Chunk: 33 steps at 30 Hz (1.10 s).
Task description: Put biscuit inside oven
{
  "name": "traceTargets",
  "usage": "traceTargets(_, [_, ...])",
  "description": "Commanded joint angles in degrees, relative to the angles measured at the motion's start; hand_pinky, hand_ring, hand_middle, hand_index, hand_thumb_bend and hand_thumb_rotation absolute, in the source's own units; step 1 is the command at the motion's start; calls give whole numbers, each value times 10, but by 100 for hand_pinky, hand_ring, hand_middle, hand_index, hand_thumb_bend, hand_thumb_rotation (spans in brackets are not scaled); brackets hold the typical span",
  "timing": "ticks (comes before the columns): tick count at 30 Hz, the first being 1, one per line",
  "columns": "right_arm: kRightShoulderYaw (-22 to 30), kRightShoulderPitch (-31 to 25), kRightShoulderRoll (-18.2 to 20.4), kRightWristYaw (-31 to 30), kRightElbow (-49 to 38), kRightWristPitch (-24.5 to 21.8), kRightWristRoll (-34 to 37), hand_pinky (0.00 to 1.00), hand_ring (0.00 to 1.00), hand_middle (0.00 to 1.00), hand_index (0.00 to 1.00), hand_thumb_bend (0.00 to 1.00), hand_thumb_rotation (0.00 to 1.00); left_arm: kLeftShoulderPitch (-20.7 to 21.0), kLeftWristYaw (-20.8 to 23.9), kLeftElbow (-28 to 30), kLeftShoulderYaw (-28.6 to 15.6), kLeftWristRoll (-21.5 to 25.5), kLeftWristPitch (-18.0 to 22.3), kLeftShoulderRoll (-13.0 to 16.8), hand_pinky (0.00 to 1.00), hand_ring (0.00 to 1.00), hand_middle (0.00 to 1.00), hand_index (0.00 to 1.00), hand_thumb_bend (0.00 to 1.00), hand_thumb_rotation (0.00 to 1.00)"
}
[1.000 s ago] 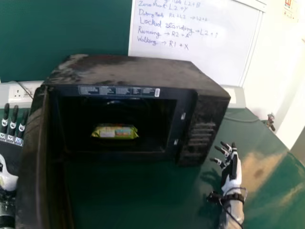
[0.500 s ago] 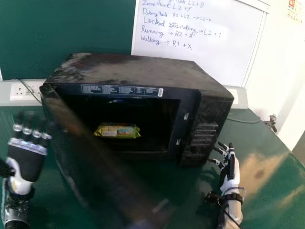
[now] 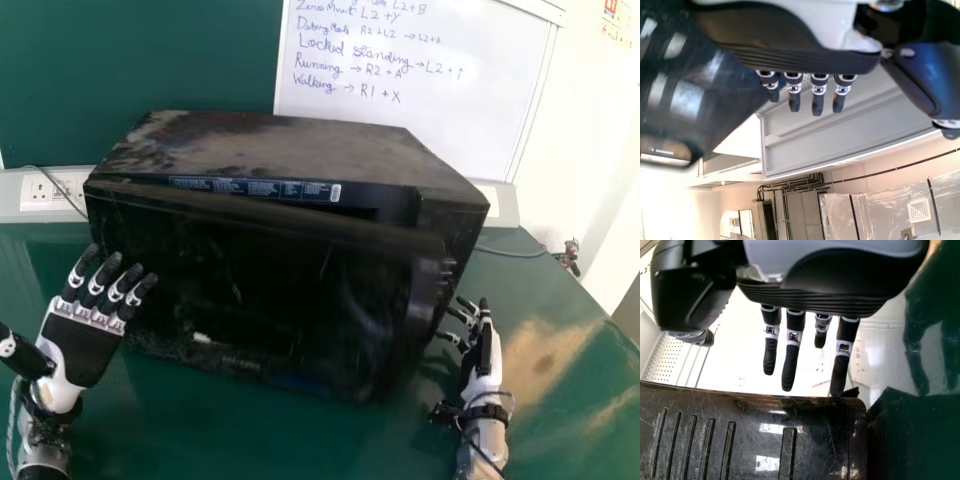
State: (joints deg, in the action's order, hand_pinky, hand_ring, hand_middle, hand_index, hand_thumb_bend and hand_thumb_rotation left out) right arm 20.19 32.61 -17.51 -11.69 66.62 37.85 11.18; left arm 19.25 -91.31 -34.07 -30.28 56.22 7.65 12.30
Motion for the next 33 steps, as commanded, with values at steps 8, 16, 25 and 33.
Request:
traceTargets(8, [-1,-17,16,3,10,2,0,45,54,62,73,68,48,-16,7,-2,-7,-18,-23,-9,7,25,39,29,0,100])
traceTargets(16, [-6,-19,14,6,8,5,-7,47,55,63,73,67,49,-12,14,-21,-9,-20,-65,5,6,31,51,44,0,100])
traceTargets(25, [-9,-21,13,12,8,12,-12,45,54,63,74,66,48,-30,85,0,6,-82,-82,41,0,70,87,79,0,91])
traceTargets(33, [-8,-20,13,4,10,12,-7,46,55,63,74,67,50,-78,205,90,13,-110,-65,17,0,95,100,93,0,99])
